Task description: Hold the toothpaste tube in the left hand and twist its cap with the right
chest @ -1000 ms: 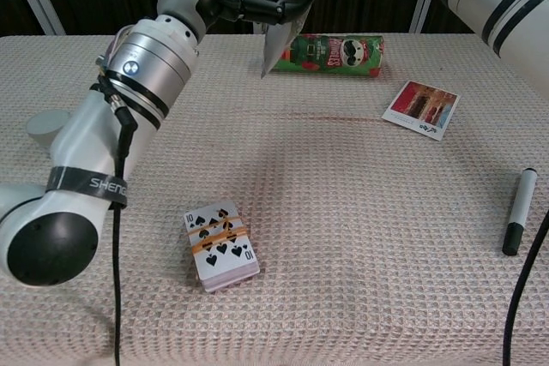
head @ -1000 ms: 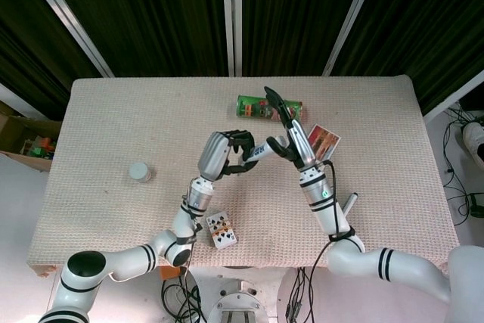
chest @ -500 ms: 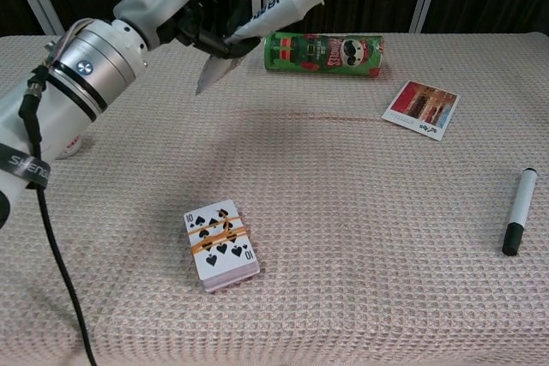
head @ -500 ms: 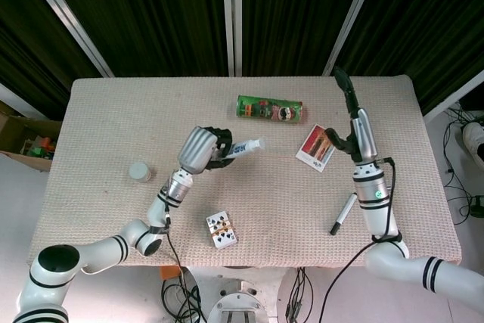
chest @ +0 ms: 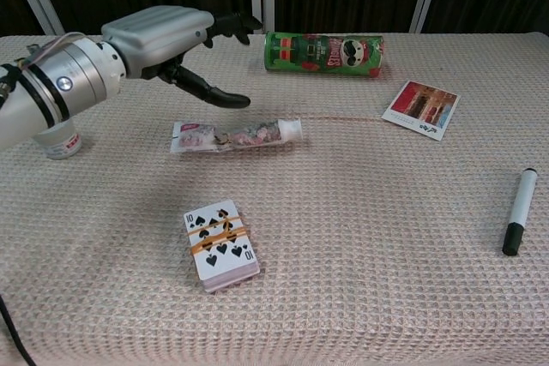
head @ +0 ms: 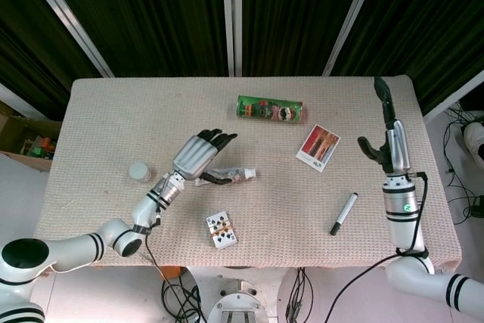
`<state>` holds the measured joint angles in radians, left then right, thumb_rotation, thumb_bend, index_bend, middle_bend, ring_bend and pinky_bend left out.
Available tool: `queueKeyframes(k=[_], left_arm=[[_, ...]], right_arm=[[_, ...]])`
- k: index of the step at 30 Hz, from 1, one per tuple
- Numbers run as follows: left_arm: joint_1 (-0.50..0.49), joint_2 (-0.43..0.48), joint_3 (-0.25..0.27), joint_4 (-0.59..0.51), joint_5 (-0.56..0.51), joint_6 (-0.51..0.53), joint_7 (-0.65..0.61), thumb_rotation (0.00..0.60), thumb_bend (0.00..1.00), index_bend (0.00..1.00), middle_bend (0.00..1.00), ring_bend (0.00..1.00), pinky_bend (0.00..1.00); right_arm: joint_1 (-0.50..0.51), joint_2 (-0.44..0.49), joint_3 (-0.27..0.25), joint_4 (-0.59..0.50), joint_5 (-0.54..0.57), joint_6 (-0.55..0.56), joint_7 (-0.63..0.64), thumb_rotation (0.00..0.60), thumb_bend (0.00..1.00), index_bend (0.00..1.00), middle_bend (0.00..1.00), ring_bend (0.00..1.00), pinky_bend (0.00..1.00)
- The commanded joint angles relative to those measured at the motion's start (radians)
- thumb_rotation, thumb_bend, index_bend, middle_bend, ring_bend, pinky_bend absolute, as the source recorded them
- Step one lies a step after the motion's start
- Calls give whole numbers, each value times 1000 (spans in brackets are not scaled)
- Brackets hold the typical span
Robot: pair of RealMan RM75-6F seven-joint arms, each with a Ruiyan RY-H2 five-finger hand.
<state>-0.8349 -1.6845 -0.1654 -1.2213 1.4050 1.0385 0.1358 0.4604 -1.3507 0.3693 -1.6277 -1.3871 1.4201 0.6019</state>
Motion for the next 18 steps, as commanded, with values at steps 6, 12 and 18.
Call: queueKeyframes(k=[6, 12, 18], left_arm=[[189, 231, 14, -231, -35, 214, 33, 0, 0, 0, 24, 53, 160], [361, 351, 101, -284, -33, 332, -56, 0, 0, 1, 46, 53, 159], [488, 381, 180, -262, -9, 403, -137, 0, 0, 4, 47, 53, 157]], right_arm=[[-100, 50, -118, 59, -36, 49, -200, 142, 0, 0, 0, 0, 0], [-197, 85, -202, 69, 39, 57, -457, 143, 10, 0, 0, 0, 0], [-259, 101, -248, 63, 104, 42, -569, 142, 11, 0, 0, 0, 0]])
